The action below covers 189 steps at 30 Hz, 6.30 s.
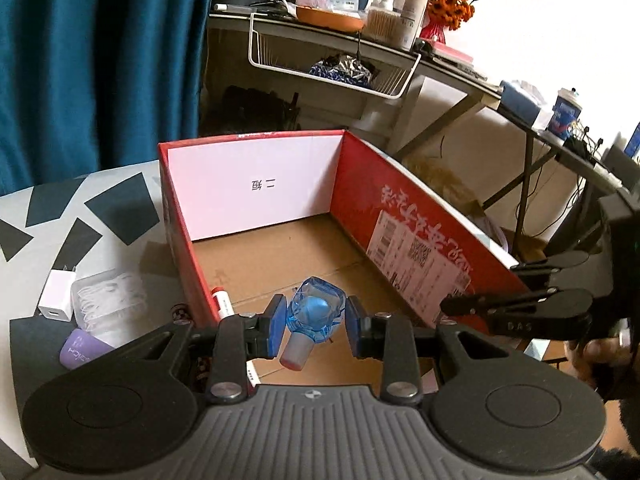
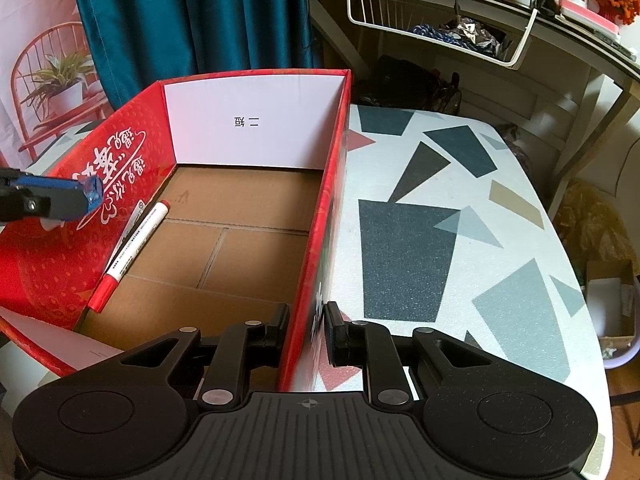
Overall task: Organize rigid objects
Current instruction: 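Carry the blue bottle over the red box and release it inside, then move the left tool down to the red lipstick tube on the table, then close the left tool's fingers on the red tube and lift it, then carry the red tube over the red box and release it inside, then move the left tool to the pink-and-black checkered pen beside the box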
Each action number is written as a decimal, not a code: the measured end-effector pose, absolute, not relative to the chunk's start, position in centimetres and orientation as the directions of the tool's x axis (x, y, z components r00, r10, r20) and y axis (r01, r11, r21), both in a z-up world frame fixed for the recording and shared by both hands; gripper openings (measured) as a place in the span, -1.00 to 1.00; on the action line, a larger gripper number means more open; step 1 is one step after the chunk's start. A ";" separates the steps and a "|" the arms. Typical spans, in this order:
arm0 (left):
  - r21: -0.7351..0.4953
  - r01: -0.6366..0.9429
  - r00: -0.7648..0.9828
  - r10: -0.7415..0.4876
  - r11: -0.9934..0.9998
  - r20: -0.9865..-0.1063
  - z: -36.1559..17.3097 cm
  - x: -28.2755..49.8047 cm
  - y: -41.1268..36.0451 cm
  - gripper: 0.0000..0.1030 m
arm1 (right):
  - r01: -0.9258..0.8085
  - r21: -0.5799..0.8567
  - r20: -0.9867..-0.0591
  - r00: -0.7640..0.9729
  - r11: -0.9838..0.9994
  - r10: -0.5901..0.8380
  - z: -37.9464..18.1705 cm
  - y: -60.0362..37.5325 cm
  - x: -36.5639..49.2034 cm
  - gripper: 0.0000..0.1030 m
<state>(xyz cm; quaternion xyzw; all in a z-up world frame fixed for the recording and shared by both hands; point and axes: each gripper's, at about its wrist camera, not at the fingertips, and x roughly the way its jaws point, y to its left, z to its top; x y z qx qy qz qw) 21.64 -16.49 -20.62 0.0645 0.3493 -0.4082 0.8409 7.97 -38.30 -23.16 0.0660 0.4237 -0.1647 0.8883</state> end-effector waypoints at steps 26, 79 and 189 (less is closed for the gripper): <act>-0.337 0.458 0.494 -0.550 0.823 -0.673 -21.8 24.9 -5.6 -0.47 | 0.353 -0.017 -0.775 0.586 0.935 -0.235 -23.2 -38.3 7.9 -0.67; -0.087 0.311 0.607 -0.268 0.946 -0.748 -27.7 24.8 -5.3 -0.53 | 0.354 -0.017 -0.776 0.586 0.935 -0.235 -23.2 -38.3 8.0 -0.65; -0.196 0.601 0.570 -0.588 0.775 -0.574 -18.5 22.4 -13.1 -0.53 | 0.407 -0.073 -0.705 0.625 0.911 -0.336 -22.9 -37.2 7.2 -0.77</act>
